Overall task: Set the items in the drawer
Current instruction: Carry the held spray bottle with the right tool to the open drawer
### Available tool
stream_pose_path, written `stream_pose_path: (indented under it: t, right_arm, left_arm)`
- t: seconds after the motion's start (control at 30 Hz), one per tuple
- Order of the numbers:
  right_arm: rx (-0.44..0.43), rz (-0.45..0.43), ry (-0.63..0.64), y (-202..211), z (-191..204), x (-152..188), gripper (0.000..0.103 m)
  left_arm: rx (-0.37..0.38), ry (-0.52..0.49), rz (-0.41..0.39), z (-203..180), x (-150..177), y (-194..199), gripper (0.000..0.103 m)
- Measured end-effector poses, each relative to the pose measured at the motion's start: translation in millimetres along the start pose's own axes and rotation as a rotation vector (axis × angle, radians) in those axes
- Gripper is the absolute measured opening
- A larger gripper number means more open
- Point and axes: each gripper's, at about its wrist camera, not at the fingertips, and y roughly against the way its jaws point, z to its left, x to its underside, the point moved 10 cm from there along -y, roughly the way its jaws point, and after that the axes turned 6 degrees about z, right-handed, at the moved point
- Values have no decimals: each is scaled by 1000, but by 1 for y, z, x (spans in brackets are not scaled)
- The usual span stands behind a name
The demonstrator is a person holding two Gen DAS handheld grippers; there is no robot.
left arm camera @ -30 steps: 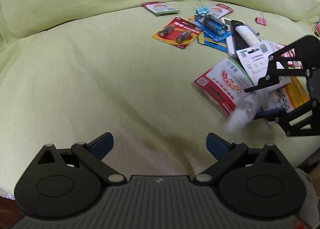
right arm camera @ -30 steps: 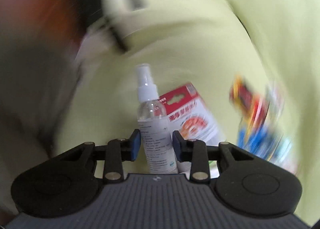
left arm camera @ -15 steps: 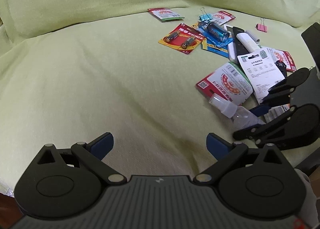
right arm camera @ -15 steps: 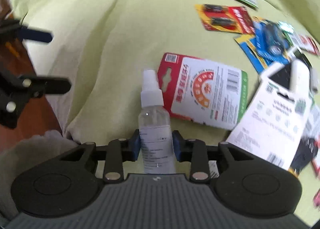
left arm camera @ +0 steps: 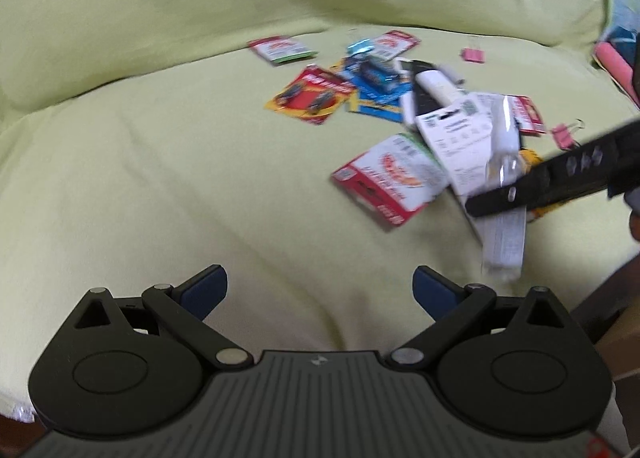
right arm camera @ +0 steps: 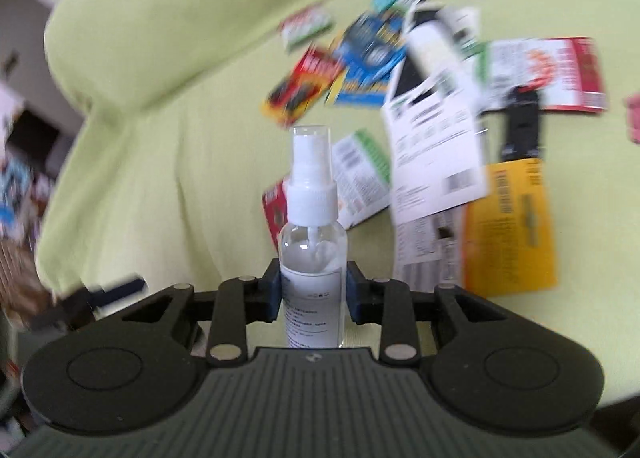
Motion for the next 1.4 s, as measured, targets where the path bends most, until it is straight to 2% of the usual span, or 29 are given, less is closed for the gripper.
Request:
stream_pose_path:
  t: [0.2, 0.33, 0.63, 0.9, 1.17, 1.27, 1.4]
  right_arm:
    - [3, -192, -103, 88, -32, 12, 28]
    - [55, -315, -178, 159, -55, 40, 28]
    - [228, -538, -386, 287, -110, 131, 28]
    - [366, -700, -576, 361, -139, 222, 28]
    - [493, -772, -753, 412, -164, 327, 28]
    - [527, -750, -819, 420, -180, 371, 28]
    - [557, -679, -905, 417, -206, 418, 28]
  left_arm:
    - [71, -100, -41, -45, -11, 16, 100]
    - [146, -220, -79, -95, -18, 30, 100]
    - [339, -454, -128, -220, -7, 64, 100]
    - [470, -623, -144, -299, 25, 97, 100]
    - [588, -781, -148, -371, 68, 133, 100]
    - [610, -825, -142, -395, 82, 139, 100]
    - [634, -879, -131, -425, 101, 145, 100]
